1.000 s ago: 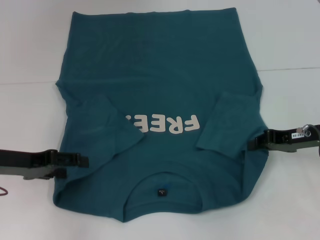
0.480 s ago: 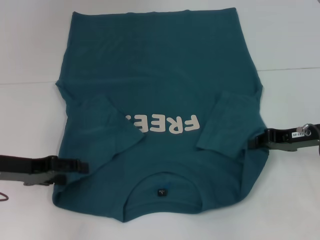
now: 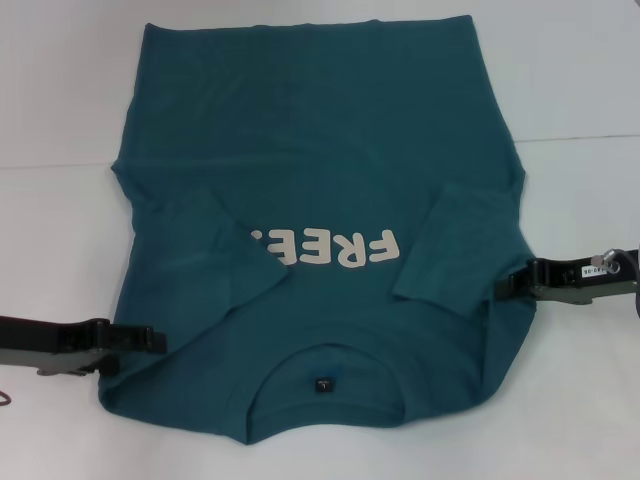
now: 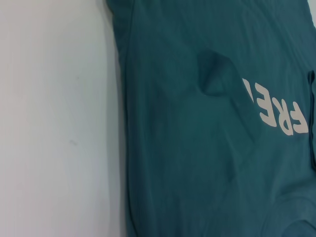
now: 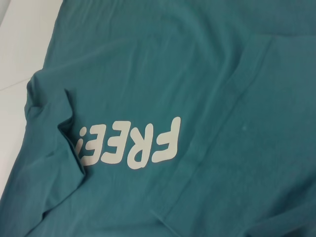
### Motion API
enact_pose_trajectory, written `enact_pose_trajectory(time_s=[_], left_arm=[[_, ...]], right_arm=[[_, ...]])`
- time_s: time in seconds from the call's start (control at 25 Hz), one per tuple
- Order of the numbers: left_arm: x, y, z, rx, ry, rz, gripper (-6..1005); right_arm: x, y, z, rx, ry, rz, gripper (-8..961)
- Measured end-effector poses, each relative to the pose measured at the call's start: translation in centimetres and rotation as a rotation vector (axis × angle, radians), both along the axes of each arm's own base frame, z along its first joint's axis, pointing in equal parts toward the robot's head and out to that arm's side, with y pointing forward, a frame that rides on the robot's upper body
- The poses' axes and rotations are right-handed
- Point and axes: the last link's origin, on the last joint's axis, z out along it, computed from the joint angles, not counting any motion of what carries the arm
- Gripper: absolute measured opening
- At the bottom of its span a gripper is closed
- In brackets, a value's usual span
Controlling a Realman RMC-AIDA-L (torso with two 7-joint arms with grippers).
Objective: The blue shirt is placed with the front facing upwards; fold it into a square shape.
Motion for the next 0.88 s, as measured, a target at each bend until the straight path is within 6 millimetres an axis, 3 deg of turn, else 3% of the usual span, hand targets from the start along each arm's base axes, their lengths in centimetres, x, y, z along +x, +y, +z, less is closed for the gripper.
enact_pose_trajectory(time_s=[0.88], left_arm=[[-0.6,0.8,1.8,0.055,0.043,0.001,892]], right_arm=[[-0.3,0.4,0.0,0.007,-0.004,0.008,37]])
